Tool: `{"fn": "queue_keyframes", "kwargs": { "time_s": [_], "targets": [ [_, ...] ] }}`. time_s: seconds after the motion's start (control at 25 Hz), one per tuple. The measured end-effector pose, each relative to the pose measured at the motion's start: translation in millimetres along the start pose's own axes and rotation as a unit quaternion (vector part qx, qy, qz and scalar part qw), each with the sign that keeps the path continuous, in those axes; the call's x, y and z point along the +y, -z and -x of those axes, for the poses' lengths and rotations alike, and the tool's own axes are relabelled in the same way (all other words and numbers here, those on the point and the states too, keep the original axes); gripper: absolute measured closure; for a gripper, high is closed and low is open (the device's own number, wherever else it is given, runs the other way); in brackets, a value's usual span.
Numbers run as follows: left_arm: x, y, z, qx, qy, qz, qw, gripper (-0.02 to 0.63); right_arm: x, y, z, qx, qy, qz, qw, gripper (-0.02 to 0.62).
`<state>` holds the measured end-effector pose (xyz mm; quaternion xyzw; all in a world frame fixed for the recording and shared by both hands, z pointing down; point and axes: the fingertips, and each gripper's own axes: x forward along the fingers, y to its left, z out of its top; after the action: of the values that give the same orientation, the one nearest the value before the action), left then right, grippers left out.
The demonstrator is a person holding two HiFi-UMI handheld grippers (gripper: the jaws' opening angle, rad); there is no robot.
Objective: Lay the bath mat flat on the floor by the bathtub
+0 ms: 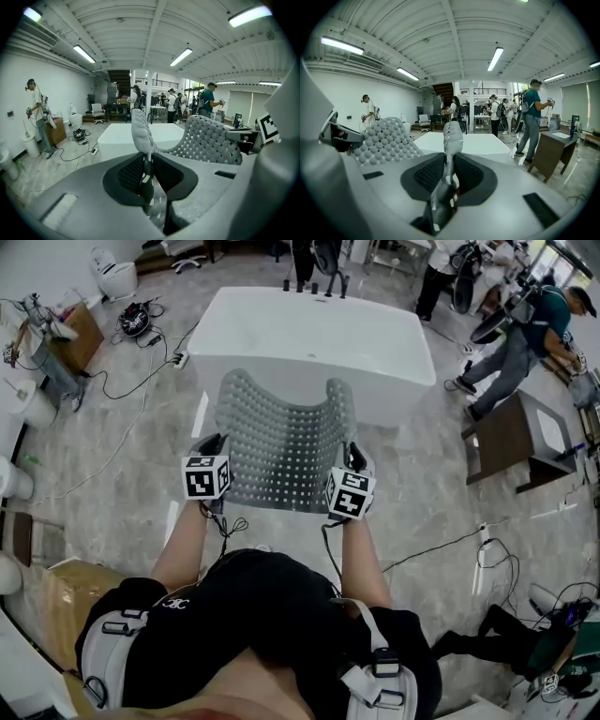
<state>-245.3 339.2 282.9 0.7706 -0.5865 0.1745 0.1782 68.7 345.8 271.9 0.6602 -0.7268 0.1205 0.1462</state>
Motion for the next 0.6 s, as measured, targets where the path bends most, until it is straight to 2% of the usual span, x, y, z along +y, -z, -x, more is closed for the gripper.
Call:
{"fn": "queue_keyframes", "kwargs": {
  "time_s": [0.6],
  "targets": [
    [28.1,-30.8,-6.6,-0.042,0.030,-0.029,0.9982,0.546,21.6,-23.2,-1.0,-0.028,0.035,-0.008,0.999,0.525]
  ]
}}
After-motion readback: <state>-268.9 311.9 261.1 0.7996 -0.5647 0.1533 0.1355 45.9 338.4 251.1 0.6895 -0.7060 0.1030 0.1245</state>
